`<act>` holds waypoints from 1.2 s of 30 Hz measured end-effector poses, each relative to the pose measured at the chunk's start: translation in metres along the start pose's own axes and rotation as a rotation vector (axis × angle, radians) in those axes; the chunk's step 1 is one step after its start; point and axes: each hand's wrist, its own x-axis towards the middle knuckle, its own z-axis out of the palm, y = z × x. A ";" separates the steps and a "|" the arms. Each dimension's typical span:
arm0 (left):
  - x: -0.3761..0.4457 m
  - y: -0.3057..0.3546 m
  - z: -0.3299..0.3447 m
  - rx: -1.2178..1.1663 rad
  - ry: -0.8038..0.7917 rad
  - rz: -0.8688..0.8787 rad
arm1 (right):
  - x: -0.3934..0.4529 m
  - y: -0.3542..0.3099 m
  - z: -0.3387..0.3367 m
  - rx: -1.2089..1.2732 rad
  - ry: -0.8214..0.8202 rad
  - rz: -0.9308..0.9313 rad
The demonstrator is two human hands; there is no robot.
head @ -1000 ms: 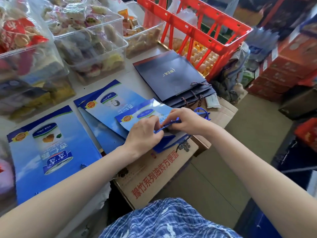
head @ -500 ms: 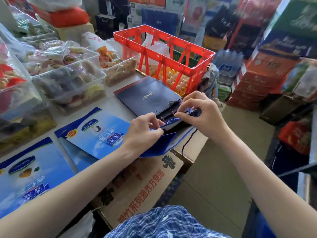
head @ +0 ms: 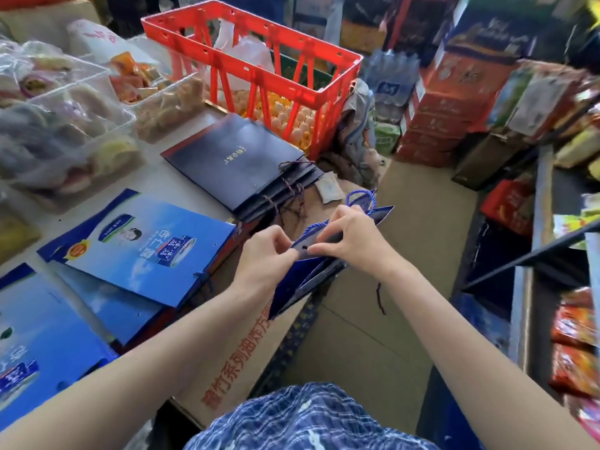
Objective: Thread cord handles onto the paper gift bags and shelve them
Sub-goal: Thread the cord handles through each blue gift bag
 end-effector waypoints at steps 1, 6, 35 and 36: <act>-0.001 -0.009 0.004 0.025 0.003 -0.018 | 0.001 0.002 0.010 0.005 -0.038 0.044; -0.005 -0.040 0.005 0.071 0.017 -0.120 | 0.012 -0.001 0.054 0.016 -0.175 0.136; 0.032 -0.098 -0.067 -0.110 -0.069 -0.329 | 0.075 -0.015 0.056 0.170 0.047 -0.078; 0.032 -0.098 -0.070 -0.128 -0.050 -0.314 | 0.076 -0.007 0.051 0.221 0.107 -0.017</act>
